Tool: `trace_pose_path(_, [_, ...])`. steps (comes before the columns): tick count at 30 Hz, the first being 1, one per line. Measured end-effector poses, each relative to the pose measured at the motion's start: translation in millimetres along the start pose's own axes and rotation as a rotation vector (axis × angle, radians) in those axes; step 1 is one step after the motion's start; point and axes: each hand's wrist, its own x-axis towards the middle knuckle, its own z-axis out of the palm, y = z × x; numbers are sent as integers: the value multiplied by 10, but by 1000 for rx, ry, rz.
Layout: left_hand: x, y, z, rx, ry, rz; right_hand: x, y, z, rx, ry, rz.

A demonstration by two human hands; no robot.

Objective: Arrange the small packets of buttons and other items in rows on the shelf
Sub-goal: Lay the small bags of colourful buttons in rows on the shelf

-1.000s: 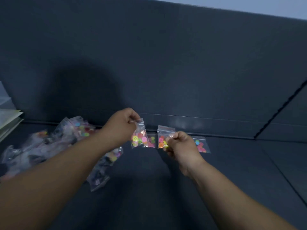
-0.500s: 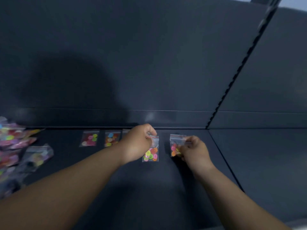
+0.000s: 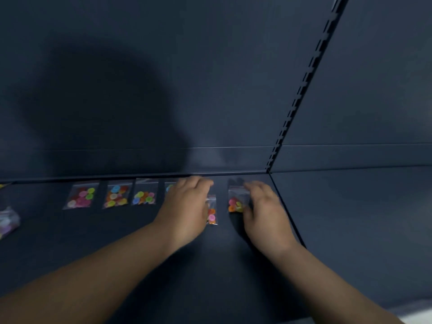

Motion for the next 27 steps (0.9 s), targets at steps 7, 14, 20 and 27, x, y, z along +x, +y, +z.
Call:
trace_pose_path(7, [-306,73,98,169,-250,137,-120,28,142,-206,-376,-153])
trace_pose_path(14, [-202,-22,118,197,-333,99,-41,57,137,-227,-400,-215])
trace_pose_path(20, [-184,-69,149,237,-362,85,-32,86,214,-272,-417,-228])
trace_pose_path(27, [-87,-159,111,217,-347,62,156,67,170,-205,-450,-280])
